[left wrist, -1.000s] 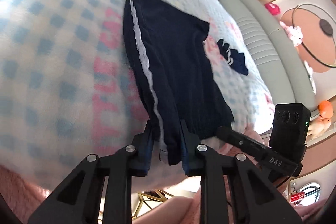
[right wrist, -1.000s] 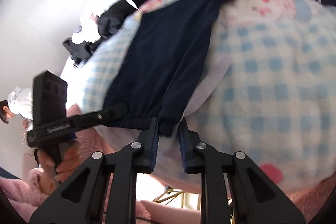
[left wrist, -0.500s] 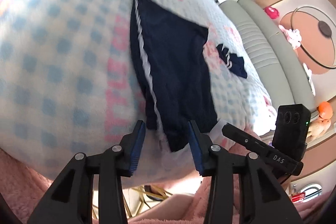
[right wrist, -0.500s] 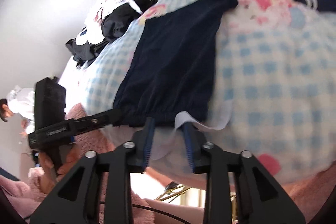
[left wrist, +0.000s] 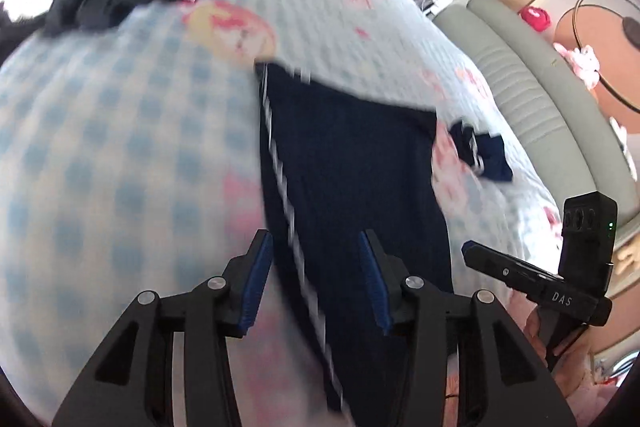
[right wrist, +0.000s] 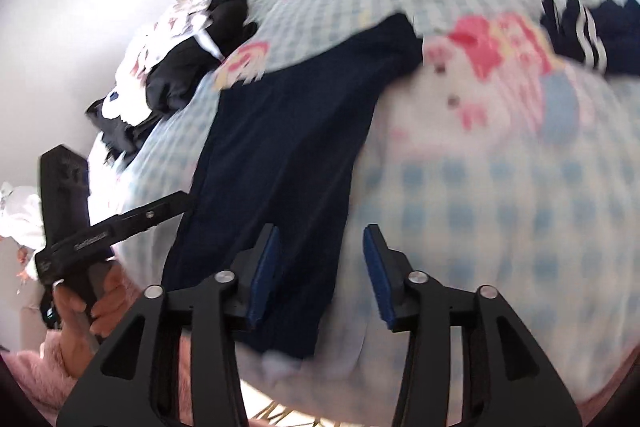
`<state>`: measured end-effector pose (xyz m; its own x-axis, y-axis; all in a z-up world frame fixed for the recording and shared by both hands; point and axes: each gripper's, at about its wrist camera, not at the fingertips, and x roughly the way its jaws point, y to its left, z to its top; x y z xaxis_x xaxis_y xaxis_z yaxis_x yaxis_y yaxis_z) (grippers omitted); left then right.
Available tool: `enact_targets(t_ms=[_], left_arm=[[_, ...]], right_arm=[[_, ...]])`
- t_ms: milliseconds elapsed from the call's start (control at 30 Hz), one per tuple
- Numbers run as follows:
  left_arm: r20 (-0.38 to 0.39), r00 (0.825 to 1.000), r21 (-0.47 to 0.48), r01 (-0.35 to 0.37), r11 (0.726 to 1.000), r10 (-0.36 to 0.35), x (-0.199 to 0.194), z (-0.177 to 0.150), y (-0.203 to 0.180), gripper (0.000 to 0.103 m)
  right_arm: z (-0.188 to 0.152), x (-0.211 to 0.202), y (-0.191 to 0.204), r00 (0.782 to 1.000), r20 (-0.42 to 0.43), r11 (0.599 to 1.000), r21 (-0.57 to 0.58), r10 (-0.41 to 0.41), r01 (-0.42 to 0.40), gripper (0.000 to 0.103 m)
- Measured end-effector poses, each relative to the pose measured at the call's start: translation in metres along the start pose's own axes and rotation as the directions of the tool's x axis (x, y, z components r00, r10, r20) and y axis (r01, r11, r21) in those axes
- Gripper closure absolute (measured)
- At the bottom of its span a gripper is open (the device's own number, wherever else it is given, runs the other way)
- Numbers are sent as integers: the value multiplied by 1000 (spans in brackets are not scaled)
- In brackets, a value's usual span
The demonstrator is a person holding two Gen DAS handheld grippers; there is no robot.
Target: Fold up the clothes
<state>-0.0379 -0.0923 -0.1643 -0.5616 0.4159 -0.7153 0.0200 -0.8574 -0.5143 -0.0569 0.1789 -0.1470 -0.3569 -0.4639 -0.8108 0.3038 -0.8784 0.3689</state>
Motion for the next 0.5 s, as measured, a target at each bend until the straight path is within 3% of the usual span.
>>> enact_targets(t_ms=[200, 267, 333, 500], left_arm=[[-21, 998, 33, -60, 998, 61, 32, 38, 2, 64], [-21, 997, 36, -75, 997, 75, 41, 43, 5, 72], [-7, 997, 36, -79, 996, 79, 44, 45, 5, 89], [42, 990, 96, -138, 986, 134, 42, 49, -3, 95]], right_arm=[[36, 40, -10, 997, -28, 997, 34, -73, 74, 49], [42, 55, -19, 996, -42, 994, 75, -75, 78, 49], [46, 63, -24, 997, -41, 993, 100, -63, 67, 49], [54, 78, -30, 998, -35, 995, 92, -43, 46, 49]])
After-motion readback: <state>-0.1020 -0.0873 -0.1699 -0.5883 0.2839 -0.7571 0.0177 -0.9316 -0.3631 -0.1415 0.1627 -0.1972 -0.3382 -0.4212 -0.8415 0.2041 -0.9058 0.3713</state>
